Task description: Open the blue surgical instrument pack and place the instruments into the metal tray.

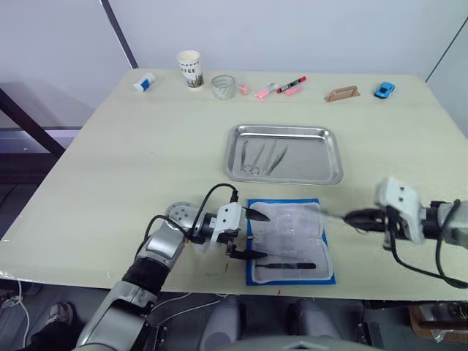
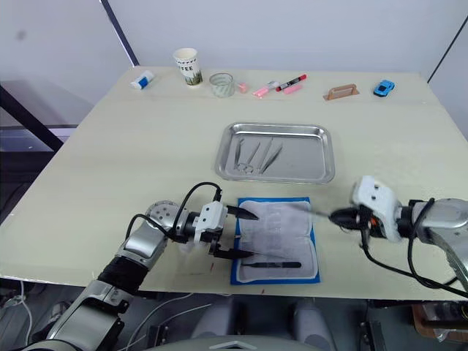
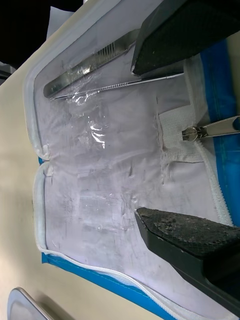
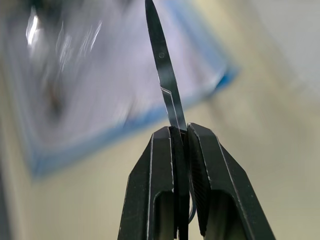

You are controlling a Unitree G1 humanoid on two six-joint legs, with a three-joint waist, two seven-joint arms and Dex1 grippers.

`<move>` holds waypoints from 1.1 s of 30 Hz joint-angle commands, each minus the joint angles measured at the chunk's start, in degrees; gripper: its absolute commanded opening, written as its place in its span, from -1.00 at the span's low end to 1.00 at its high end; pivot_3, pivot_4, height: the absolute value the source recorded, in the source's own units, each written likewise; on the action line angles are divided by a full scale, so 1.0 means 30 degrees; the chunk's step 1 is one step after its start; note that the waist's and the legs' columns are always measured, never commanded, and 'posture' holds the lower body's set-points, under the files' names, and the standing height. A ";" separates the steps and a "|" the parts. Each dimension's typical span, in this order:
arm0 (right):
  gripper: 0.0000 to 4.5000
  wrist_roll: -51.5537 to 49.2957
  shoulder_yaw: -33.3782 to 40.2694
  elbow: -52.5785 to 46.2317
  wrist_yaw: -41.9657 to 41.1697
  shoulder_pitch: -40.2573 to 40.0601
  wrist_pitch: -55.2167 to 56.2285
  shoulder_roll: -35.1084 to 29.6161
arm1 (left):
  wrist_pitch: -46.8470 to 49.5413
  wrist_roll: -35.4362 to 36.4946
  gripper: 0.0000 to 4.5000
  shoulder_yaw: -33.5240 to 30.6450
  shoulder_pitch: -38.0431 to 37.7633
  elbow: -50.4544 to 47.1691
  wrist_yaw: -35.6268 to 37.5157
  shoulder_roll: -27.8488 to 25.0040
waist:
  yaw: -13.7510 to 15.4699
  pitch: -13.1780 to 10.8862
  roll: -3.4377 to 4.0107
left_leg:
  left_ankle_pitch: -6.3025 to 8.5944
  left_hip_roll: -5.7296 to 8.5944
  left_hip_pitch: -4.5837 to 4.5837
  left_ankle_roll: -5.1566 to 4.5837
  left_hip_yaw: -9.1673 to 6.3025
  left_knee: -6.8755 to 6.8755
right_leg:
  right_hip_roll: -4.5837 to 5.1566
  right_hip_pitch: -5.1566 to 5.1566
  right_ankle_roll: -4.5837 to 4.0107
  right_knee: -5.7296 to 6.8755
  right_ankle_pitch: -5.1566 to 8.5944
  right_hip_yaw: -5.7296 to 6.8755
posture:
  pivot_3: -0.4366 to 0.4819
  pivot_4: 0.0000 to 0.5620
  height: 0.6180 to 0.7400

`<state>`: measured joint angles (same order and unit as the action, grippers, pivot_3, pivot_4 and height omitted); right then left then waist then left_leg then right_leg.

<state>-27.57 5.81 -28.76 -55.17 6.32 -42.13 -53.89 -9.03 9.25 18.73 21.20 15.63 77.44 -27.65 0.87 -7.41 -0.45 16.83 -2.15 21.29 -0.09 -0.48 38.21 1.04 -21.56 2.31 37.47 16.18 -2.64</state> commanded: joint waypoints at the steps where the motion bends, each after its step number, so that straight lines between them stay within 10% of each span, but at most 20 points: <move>1: -0.99 -0.0108 0.0444 -0.0942 0.3497 0.1842 -0.1204 0.2117 | 0.0120 -0.1072 1.00 0.0721 -0.0586 0.1244 -0.0325 -0.0029 | -0.0018 0.0019 0.0033 | 0.0000 -0.0005 -0.0001 0.0000 -0.0005 0.0000 | -0.0007 -0.0002 -0.0002 0.0007 -0.0001 -0.0002 | -0.05 -0.47 1.00; 19: -0.99 0.3116 -0.1341 0.5433 1.6059 0.9807 -0.6821 1.4770 | -0.0027 -0.1012 1.00 0.0409 -0.1070 0.0935 -0.0948 0.0020 | -0.0076 0.0035 0.0109 | -0.0004 0.0001 0.0007 -0.0006 -0.0014 -0.0006 | -0.0003 -0.0028 -0.0012 0.0052 -0.0003 -0.0012 | -0.05 -0.47 1.00; 33: -0.99 0.5270 -0.0817 1.1232 1.8799 1.1829 -0.3573 1.7333 | 0.0013 -0.1036 1.00 0.0288 -0.1409 0.0753 -0.1330 0.0102 | -0.0166 0.0018 0.0147 | -0.0004 0.0001 0.0006 -0.0006 -0.0010 -0.0011 | 0.0002 -0.0033 -0.0009 0.0062 -0.0005 -0.0017 | -0.05 -0.47 1.00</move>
<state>-12.23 2.90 4.66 0.55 39.45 -55.20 -2.48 -10.41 9.30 17.52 19.30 14.63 75.51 -27.52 0.37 -7.36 -0.01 16.82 -2.14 21.30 -0.11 -0.51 38.17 1.05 -21.66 2.28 37.66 16.17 -2.69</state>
